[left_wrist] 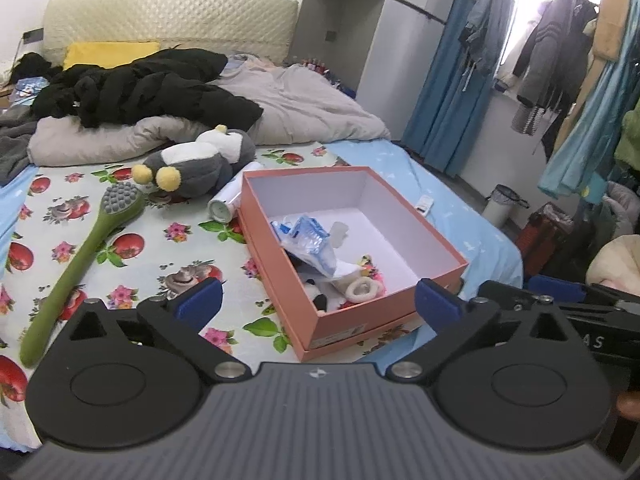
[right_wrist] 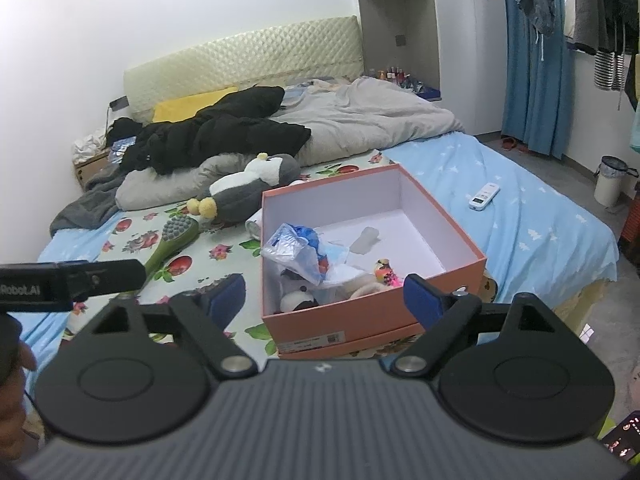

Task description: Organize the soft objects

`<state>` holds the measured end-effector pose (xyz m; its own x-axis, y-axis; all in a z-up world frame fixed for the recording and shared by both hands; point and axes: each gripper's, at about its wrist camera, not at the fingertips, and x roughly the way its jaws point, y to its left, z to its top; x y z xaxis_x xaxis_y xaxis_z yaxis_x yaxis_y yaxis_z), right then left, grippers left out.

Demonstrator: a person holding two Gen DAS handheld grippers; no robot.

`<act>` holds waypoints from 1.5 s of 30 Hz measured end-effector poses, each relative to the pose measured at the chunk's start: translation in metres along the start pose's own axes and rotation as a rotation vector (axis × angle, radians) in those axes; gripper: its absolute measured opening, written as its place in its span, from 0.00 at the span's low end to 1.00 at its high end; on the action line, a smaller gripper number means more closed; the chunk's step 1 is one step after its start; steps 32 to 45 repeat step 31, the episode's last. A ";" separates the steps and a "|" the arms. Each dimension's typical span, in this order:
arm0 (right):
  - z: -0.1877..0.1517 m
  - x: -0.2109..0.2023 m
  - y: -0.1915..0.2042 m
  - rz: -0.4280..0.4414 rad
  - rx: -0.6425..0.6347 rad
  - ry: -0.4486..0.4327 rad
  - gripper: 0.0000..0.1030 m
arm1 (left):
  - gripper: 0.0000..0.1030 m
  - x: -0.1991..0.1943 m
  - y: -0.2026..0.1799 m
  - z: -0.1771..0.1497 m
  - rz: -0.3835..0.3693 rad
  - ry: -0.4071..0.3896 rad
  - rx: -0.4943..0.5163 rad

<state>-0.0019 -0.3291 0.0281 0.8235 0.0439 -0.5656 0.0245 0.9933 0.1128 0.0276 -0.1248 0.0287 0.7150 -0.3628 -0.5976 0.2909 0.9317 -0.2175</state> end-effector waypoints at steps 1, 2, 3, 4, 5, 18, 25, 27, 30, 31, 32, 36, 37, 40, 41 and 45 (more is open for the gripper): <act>0.000 0.000 0.000 0.000 0.002 -0.001 0.85 | 1.00 0.001 0.000 0.001 0.008 0.004 0.001; -0.001 0.000 -0.001 0.001 0.004 0.002 0.85 | 1.00 0.003 -0.001 0.001 0.018 0.007 0.004; -0.001 0.001 -0.001 0.002 0.007 0.006 0.85 | 1.00 0.004 -0.001 0.001 0.024 0.008 0.005; -0.002 0.002 -0.001 0.002 0.010 0.010 0.85 | 1.00 0.005 -0.001 0.002 0.028 0.010 0.005; -0.003 0.002 -0.002 0.002 0.014 0.011 0.85 | 1.00 0.006 -0.001 0.002 0.030 0.010 0.001; -0.005 0.004 -0.004 -0.019 0.022 0.012 0.86 | 1.00 0.008 -0.003 0.003 0.045 0.010 0.014; -0.006 0.004 -0.003 -0.018 0.026 0.016 0.86 | 1.00 0.008 -0.004 0.003 0.045 0.008 0.015; -0.006 0.004 -0.004 -0.018 0.025 0.016 0.86 | 1.00 0.009 -0.004 0.003 0.045 0.008 0.016; -0.006 0.005 -0.004 -0.019 0.026 0.015 0.86 | 1.00 0.008 -0.004 0.003 0.044 0.006 0.015; -0.006 0.005 -0.004 -0.019 0.026 0.014 0.86 | 1.00 0.009 -0.004 0.003 0.045 0.005 0.015; -0.006 0.005 -0.004 -0.019 0.026 0.014 0.86 | 1.00 0.009 -0.004 0.003 0.045 0.005 0.015; -0.006 0.005 -0.004 -0.019 0.026 0.014 0.86 | 1.00 0.009 -0.004 0.003 0.045 0.005 0.015; -0.006 0.005 -0.004 -0.019 0.026 0.014 0.86 | 1.00 0.009 -0.004 0.003 0.045 0.005 0.015; -0.006 0.005 -0.004 -0.019 0.026 0.014 0.86 | 1.00 0.009 -0.004 0.003 0.045 0.005 0.015; -0.006 0.005 -0.004 -0.019 0.026 0.014 0.86 | 1.00 0.009 -0.004 0.003 0.045 0.005 0.015; -0.006 0.005 -0.004 -0.019 0.026 0.014 0.86 | 1.00 0.009 -0.004 0.003 0.045 0.005 0.015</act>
